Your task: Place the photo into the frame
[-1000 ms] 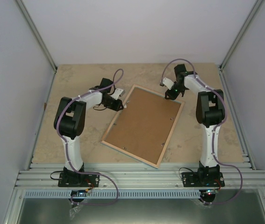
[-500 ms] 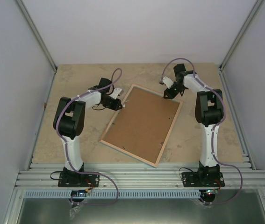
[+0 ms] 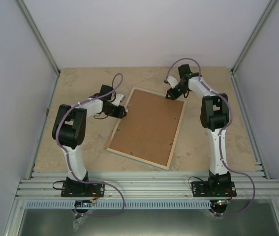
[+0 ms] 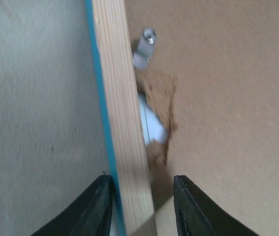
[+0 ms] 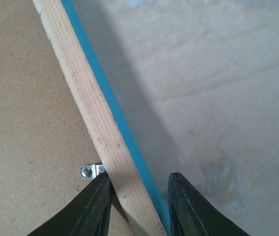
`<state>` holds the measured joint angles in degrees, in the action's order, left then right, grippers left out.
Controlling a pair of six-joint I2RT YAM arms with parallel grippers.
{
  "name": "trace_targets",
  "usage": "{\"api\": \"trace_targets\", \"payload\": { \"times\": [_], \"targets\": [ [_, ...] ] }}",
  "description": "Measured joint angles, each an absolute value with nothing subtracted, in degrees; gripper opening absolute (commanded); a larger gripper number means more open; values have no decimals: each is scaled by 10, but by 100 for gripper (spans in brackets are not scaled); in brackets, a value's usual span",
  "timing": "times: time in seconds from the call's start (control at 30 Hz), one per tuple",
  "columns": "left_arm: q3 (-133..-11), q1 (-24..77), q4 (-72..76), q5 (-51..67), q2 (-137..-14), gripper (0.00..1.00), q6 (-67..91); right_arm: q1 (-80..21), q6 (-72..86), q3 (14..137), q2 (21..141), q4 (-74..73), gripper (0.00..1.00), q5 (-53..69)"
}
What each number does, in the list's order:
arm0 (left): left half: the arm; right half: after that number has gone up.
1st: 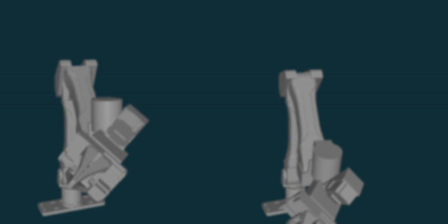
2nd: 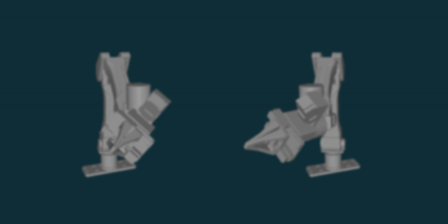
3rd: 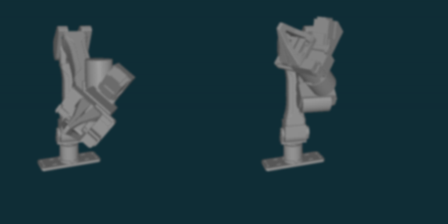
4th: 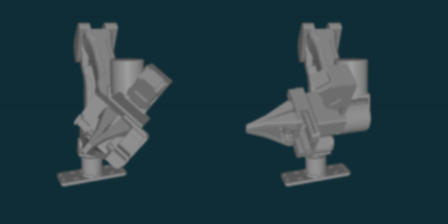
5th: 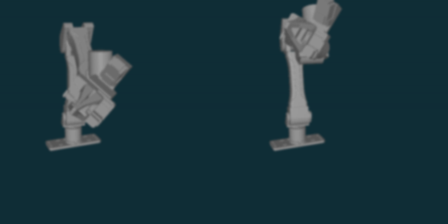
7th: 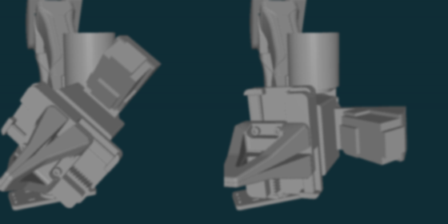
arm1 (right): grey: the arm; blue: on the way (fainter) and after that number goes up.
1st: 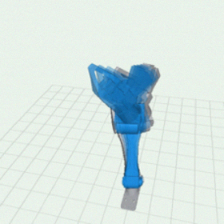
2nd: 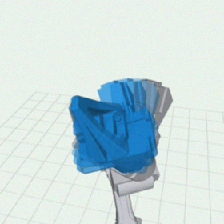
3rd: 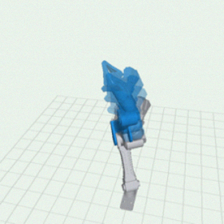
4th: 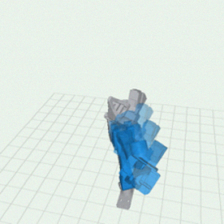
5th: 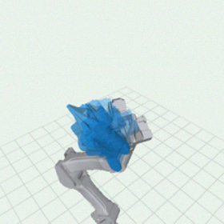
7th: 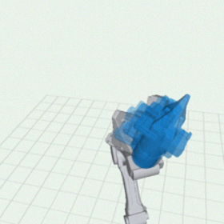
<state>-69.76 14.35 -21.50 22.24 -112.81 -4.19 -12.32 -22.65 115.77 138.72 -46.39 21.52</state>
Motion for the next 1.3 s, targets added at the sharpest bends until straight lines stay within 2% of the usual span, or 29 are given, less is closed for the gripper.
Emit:
{"api": "trace_targets", "payload": {
  "times": [0.07,0.27,0.37,0.6,0.7,0.9,1.3],
  "targets": [
    [-683,136,-215,230,-1115,45,-35,-127,-227,1169,1394,-447,45,209],
    [-655,101,-239,246,-1086,51,-27,-127,-241,1169,1390,-431,69,197],
    [-648,91,-246,251,-1080,53,-25,-119,-240,1143,1358,-434,74,196],
    [-628,90,-238,249,-1064,56,-16,-102,-141,883,1123,-407,75,160],
    [-621,90,-232,249,-1060,56,-15,-103,-74,797,1058,-398,75,157],
    [-611,90,-218,250,-1056,56,-14,-117,15,727,1057,-377,75,169],
    [-592,90,-211,243,-1040,56,-13,-141,90,738,1115,-356,66,159]
  ]
}}
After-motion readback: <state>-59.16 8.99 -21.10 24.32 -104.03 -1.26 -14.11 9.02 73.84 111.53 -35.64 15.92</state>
